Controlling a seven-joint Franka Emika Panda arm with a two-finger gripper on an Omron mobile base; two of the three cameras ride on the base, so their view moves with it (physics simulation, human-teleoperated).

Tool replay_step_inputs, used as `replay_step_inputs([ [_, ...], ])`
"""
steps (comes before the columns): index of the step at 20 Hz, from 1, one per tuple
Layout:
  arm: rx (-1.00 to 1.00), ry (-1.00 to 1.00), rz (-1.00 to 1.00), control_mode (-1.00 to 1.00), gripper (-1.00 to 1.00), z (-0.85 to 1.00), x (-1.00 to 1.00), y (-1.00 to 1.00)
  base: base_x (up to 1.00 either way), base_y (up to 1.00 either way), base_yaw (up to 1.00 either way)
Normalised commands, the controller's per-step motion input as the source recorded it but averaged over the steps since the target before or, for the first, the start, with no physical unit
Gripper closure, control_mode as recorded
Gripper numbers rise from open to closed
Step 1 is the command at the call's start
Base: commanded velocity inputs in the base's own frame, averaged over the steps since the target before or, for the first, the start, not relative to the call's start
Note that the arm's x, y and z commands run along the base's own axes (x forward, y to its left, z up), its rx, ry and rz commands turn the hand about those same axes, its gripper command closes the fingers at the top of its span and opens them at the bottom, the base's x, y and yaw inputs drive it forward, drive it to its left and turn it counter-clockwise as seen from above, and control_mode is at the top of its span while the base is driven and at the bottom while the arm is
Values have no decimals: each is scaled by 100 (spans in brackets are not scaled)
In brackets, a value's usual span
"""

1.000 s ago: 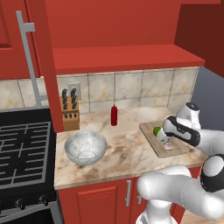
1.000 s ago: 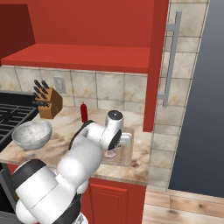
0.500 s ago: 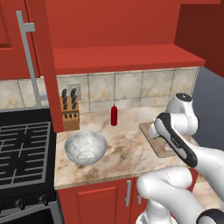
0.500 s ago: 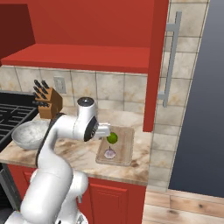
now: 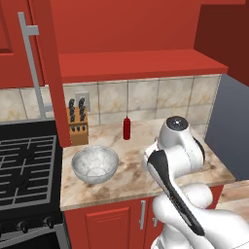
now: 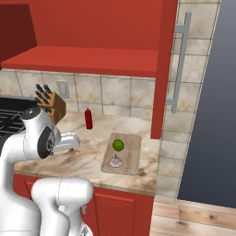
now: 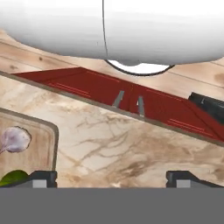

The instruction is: Open the cabinet. Place the bowl and condiment on the counter. Then place the lime and garlic on the cutting board.

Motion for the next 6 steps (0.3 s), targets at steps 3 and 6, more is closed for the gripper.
replay_step_inputs([
  [3,-7,-1,0,-100,-100,1,-22,70,0,0,0],
  [6,0,0,0,-100,-100,-2,0,16,0,0,0],
])
